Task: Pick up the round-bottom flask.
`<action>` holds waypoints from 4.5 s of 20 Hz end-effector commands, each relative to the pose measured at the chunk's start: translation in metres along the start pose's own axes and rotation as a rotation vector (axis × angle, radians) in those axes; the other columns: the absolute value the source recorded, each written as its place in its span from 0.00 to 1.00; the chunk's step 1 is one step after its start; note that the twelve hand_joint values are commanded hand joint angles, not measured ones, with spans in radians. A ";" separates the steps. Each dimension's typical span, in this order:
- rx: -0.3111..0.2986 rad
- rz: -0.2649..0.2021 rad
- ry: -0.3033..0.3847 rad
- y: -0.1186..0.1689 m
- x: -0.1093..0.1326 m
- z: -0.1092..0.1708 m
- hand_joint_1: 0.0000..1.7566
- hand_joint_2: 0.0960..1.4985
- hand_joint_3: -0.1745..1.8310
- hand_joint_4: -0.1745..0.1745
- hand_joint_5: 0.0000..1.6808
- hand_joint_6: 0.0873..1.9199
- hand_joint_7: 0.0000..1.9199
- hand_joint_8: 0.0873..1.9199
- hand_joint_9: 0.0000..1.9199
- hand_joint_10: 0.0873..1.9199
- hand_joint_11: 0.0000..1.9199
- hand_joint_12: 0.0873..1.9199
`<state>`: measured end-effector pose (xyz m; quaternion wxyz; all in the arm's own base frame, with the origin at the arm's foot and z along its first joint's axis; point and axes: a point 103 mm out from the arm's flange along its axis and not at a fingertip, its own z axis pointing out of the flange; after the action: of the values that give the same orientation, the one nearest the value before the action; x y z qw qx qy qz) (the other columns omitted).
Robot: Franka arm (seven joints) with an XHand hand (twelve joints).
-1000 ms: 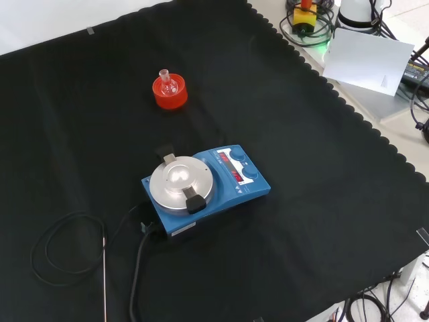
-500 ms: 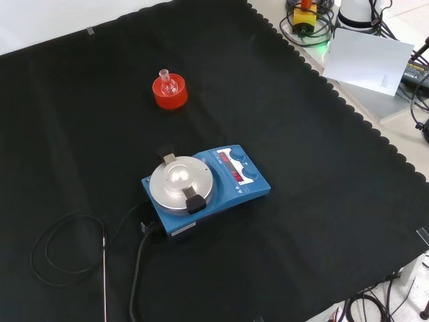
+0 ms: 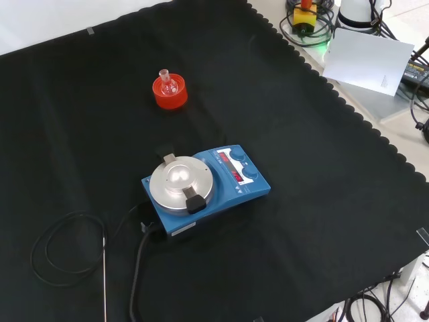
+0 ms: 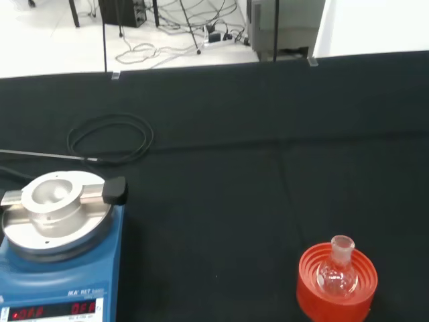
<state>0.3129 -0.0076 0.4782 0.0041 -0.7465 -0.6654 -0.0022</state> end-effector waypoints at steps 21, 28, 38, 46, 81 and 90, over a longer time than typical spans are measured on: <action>0.140 0.150 0.139 0.125 -0.071 0.146 0.14 0.83 0.24 0.44 0.23 0.12 0.08 0.30 0.15 0.34 0.03 0.72; 0.132 0.175 0.176 0.137 -0.088 0.190 0.28 0.75 0.23 0.41 0.25 0.13 0.10 0.31 0.17 0.34 0.06 0.72; 0.190 0.201 0.223 0.145 -0.108 0.258 0.37 0.56 0.36 0.37 0.27 0.11 0.12 0.33 0.20 0.34 0.08 0.71; 0.234 0.224 0.239 0.145 -0.113 0.305 0.43 0.47 0.37 0.37 0.28 0.08 0.12 0.34 0.21 0.35 0.09 0.71; 0.250 0.238 0.224 0.159 -0.126 0.369 0.49 0.41 0.42 0.29 0.37 0.21 0.15 0.35 0.25 0.33 0.14 0.70; 0.245 0.234 0.215 0.160 -0.124 0.373 0.50 0.42 0.42 0.22 0.43 0.33 0.16 0.36 0.28 0.33 0.17 0.70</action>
<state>0.4573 -0.1460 0.1037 0.1676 -0.8083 -0.5644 0.0012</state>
